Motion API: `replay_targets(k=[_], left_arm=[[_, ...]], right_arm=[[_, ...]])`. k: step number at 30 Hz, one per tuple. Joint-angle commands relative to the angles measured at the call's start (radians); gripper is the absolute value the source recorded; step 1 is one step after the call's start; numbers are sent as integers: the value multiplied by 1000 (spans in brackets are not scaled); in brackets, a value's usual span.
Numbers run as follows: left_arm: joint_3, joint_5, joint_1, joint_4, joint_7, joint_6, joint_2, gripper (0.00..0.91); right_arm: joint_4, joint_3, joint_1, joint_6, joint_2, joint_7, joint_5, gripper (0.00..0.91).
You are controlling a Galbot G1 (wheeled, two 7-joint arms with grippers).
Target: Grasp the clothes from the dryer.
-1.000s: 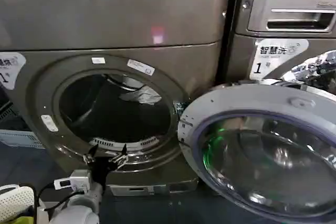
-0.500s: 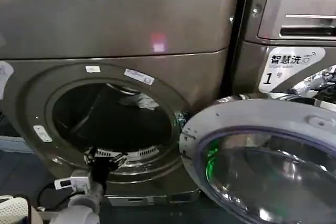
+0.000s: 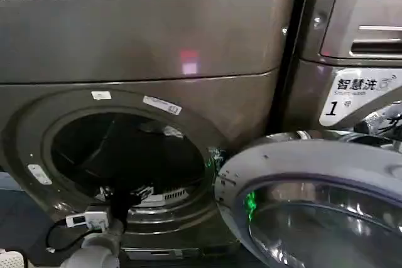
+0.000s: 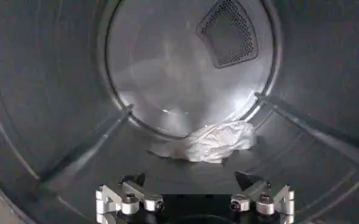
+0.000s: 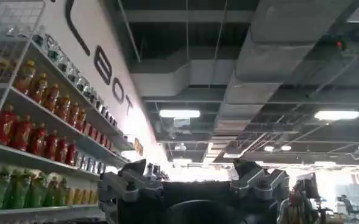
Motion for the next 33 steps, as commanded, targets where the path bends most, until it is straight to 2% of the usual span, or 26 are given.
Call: replay_targets(k=[1, 33], left_arm=[[-1, 1, -1, 1, 0, 49, 1, 907], [-3, 5, -7, 4, 1, 49, 3, 907]], right_arm=[[-2, 2, -3, 2, 2, -1, -1, 907], [-5, -5, 3, 4, 15, -6, -3, 907]])
